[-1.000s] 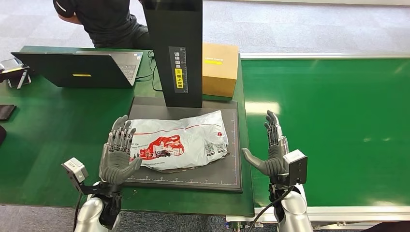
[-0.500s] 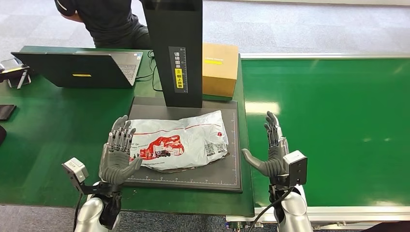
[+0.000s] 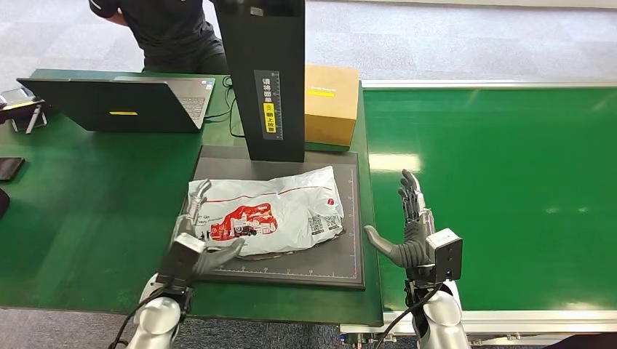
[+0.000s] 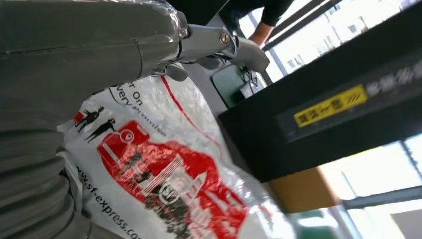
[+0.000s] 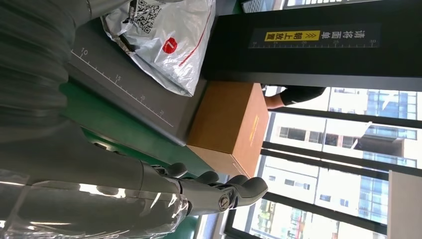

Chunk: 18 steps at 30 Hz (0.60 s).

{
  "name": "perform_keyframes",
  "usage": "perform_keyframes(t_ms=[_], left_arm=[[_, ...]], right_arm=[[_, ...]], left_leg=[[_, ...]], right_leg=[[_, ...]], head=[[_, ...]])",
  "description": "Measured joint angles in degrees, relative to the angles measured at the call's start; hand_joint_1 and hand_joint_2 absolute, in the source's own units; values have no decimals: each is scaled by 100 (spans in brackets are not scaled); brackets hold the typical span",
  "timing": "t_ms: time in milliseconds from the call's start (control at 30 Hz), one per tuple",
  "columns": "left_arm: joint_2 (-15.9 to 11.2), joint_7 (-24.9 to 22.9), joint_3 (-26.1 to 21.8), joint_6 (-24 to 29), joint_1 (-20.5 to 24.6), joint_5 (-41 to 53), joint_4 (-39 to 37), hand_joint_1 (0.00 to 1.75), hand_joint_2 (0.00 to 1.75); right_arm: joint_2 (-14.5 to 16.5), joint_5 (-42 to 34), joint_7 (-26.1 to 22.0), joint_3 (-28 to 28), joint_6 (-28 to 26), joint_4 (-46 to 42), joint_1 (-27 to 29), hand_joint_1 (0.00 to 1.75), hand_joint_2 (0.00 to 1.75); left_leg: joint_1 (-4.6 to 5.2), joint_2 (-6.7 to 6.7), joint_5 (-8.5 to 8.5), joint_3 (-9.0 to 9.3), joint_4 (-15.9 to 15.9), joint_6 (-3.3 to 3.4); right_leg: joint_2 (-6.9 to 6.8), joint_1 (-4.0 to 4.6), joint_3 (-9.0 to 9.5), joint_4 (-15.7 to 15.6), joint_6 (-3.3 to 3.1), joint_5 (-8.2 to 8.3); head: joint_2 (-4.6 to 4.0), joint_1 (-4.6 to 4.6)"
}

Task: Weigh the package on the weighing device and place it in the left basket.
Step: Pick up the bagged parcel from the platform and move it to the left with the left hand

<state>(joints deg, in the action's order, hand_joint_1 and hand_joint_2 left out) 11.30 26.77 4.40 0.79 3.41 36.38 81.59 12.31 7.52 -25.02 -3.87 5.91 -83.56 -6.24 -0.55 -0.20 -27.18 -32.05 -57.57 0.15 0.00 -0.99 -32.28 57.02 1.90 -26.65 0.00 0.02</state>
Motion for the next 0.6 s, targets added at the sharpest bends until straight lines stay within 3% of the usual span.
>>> perform_keyframes(t_ms=[133,233,467,600], left_arm=[[-14,-644,304,801,47,1540,-14,0,175],[-23,-1186,412,1082,114,2328,-89,0,175],[-23,-1645,451,1152,226,2736,-383,5,175],[-22,-1640,437,1049,258,2632,-491,175,175]], right_arm=[[0,0,-2,-7,-24,0,0,0,175],[0,7,-5,-32,-35,0,0,0,175],[1,71,-20,-72,-58,1,3,0,175],[11,95,-23,-72,-60,2,3,0,175]], left_leg=[[0,0,0,0,0,0],[0,0,0,1,0,0],[0,0,0,1,0,0],[0,0,0,0,0,0]], right_leg=[[0,0,0,0,0,0],[0,0,0,0,0,0],[0,1,0,0,0,0],[0,0,0,0,0,0]], head=[[0,-2],[0,-2],[0,-1],[0,-1]])
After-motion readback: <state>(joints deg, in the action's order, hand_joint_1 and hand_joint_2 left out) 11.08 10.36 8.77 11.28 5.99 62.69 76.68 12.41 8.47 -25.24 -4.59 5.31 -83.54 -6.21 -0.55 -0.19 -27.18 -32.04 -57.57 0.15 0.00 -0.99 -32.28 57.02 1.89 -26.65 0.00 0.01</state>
